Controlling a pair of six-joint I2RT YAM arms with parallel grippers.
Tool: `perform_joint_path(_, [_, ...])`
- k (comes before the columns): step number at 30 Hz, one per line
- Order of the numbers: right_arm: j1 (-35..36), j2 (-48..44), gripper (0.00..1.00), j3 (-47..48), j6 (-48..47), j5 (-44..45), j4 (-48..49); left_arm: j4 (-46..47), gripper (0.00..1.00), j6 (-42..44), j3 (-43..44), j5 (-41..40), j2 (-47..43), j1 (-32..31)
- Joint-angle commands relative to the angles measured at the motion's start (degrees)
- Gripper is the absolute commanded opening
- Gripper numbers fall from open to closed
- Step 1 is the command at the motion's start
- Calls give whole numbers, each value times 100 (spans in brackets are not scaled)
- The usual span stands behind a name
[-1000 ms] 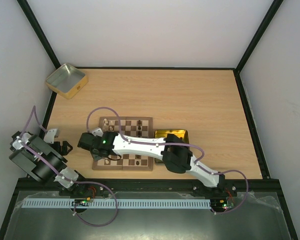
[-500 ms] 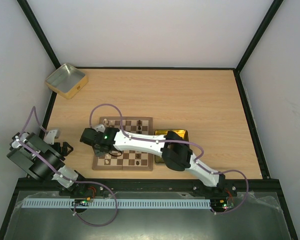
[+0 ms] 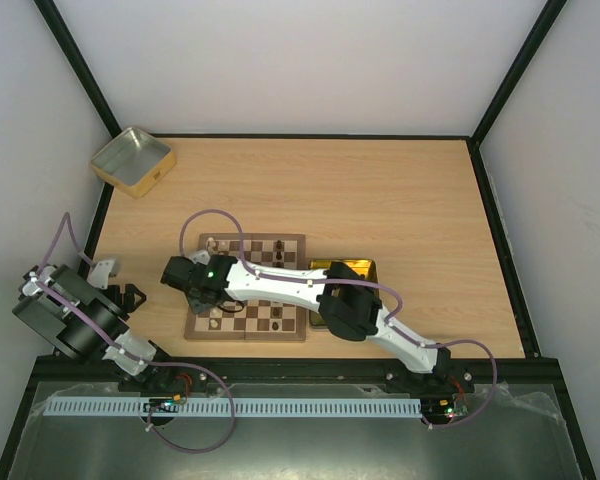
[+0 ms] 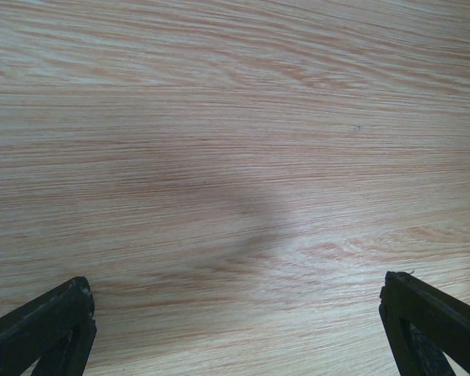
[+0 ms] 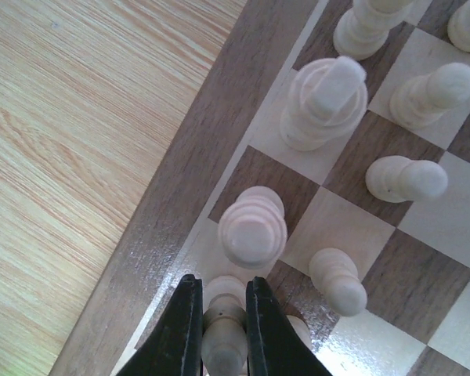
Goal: Set up the chess pieces on the board
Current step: Place the chess piece on the chessboard.
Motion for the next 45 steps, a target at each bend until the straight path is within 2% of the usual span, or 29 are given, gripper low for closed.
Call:
perform_joint_path(1, [-23, 137, 3, 243, -55, 2, 16, -85, 99, 169, 43, 112, 119, 74])
perform_joint_path(19, [-43, 262, 4, 383, -95, 11, 50, -85, 99, 267, -24, 85, 180, 128])
perform_joint_path(22, [-43, 247, 9, 392, -108, 45, 11, -85, 99, 280, -22, 85, 180, 137])
perform_joint_path(25, [-43, 204, 22, 384, -108, 68, 0, -85, 99, 280, -28, 97, 193, 137])
perform_joint_path(27, [-46, 169, 25, 385, -109, 54, 10, -92, 99, 276, -34, 107, 206, 137])
perform_joint_path(41, [-38, -154, 27, 373, -57, 31, -47, -80, 99, 301, -106, 78, 232, 137])
perform_joint_path(45, [-28, -386, 33, 333, -67, 1, -30, -102, 99, 310, -137, 35, 188, 137])
